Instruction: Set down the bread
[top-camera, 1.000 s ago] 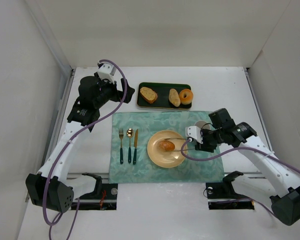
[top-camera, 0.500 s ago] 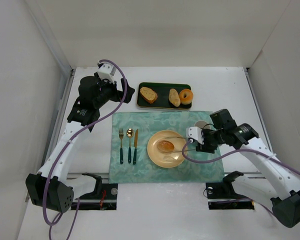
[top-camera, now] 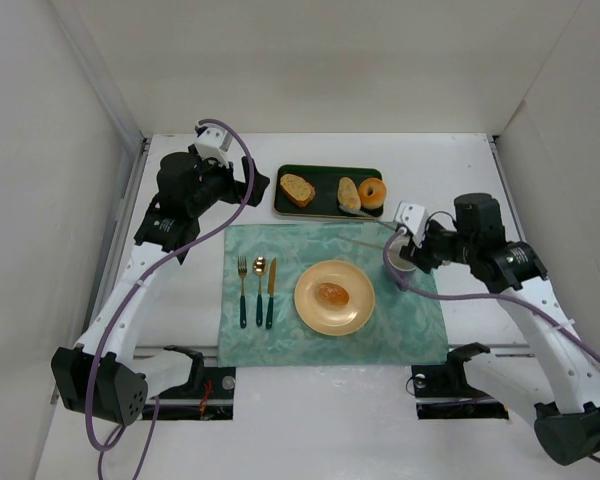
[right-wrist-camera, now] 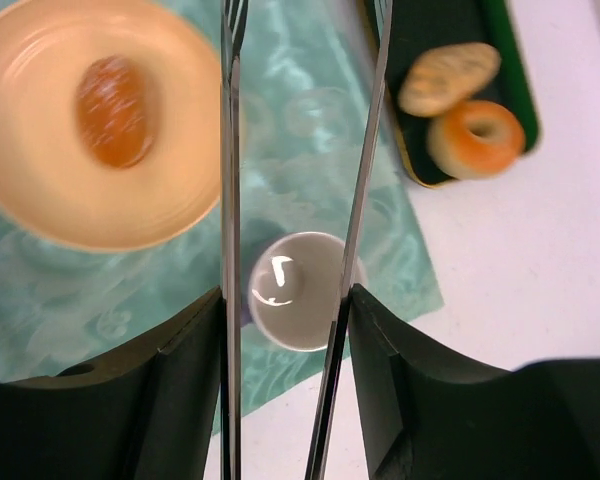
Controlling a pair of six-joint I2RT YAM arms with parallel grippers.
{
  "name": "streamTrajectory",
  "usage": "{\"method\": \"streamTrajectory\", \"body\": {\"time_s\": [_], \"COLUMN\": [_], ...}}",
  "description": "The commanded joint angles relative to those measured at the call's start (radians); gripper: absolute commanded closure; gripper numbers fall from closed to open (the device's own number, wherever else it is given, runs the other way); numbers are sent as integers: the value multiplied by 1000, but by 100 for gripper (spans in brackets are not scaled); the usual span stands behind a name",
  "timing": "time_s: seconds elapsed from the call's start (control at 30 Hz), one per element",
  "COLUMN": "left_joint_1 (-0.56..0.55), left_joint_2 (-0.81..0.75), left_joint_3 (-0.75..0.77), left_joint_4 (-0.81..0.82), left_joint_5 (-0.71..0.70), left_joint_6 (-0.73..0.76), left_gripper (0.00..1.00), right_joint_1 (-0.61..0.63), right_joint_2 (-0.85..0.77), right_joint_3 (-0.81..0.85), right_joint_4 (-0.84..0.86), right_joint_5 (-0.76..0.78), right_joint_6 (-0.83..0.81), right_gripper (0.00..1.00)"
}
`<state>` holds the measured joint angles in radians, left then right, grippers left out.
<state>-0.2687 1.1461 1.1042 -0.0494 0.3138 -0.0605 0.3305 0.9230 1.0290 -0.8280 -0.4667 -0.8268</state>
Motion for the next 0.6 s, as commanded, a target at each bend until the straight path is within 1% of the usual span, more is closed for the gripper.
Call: {"method": "streamTrajectory", "body": {"time_s": [0.0,0.03,0.1,0.13,0.17,0.23,0.27,0.3,0.33,0.37,0.4,0.57], "left_joint_1": [-3,-3,-3,-3,-3,-3,-3,-3,-3,-3,-3,-3], "left_joint_2": [-32,-42,-42,-42,-42,-51,-51,-51,-51,-51,-51,-51], "left_joint_3": [3,3,3,3,3,3,3,3,3,3,3,3], "left_joint_4": [42,42,42,42,42,42,42,42,42,42,42,42], "left_joint_5": [4,4,4,4,4,4,4,13,13,13,13,13], "left_joint_6": [10,10,10,10,10,10,10,10,10,10,10,10], "left_gripper": [0,0,0,0,0,0,0,0,0,0,0,0], "right_joint_1": [-59,-82,-168,-204,-284,-365,-402,-472,-505,-539,-606,-720], "right_joint_2": [-10,-10,-1,10,26,81,106,132,157,204,224,333], "right_joint_3": [0,0,-21,-21,-21,-21,-21,-12,-12,-12,-12,-12], "right_joint_4": [220,286,358,397,461,504,518,518,527,527,527,527], "right_joint_5": [31,46,86,86,100,100,100,100,100,80,48,30], "right_joint_6": [185,214,274,335,359,412,413,413,413,413,413,356], "right_gripper": [45,45,45,45,45,45,45,45,45,45,45,45]}}
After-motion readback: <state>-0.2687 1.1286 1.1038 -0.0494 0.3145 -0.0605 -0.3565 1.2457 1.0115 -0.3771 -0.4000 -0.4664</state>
